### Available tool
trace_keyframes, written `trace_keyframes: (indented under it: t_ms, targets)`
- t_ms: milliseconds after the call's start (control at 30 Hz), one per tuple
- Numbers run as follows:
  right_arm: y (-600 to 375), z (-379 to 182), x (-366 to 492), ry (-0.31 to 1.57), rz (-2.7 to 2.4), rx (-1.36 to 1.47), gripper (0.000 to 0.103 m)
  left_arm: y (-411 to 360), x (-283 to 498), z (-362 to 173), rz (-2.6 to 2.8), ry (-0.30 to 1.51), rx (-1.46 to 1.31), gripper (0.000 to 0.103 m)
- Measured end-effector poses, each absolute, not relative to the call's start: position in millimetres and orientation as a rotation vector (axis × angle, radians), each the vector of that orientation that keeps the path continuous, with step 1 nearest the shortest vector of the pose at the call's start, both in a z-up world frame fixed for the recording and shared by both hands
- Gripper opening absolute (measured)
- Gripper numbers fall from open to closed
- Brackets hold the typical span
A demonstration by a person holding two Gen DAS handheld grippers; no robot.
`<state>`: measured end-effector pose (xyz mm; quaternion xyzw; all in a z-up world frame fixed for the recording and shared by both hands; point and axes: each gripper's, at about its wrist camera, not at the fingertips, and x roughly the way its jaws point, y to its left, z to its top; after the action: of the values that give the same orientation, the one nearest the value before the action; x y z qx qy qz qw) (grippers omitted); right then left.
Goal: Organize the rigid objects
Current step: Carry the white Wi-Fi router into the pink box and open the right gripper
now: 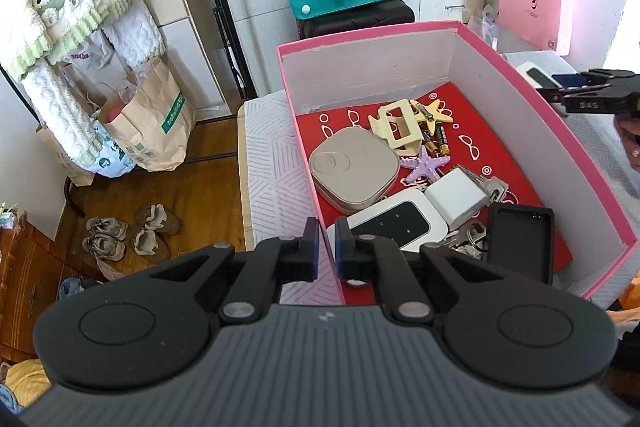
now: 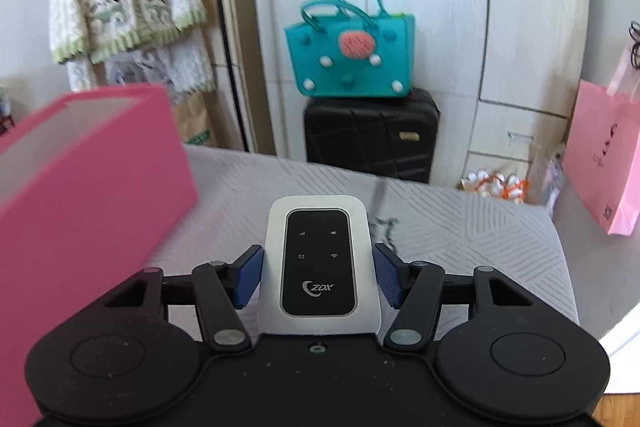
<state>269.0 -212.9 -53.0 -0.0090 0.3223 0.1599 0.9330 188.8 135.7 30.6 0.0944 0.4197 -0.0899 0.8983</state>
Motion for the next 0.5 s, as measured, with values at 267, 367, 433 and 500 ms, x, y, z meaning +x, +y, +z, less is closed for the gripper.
trace_keyframes:
  t_ms: [267, 367, 433, 500]
  targets:
    - [-182.8, 14.5, 229.0, 0.563, 0.507, 0.085, 0.065, 137.0, 189.0, 30.7, -0.195, 0.862, 0.206, 0.007]
    - [-154.9, 37.4, 214.6, 0.548, 0.545, 0.051, 0.065, 135.8, 188.4, 30.5, -0.196, 0.856, 0.22, 0.007]
    - [-135.2, 45.9, 210.8, 0.568, 0.614, 0.048, 0.065, 136.4, 188.5, 30.5, -0.198, 0.856, 0.217, 0.007]
    - [-117.3, 50.3, 215.2, 0.631, 0.695, 0.089, 0.065, 137.6, 188.0, 30.0, -0.201, 0.854, 0.213, 0.007]
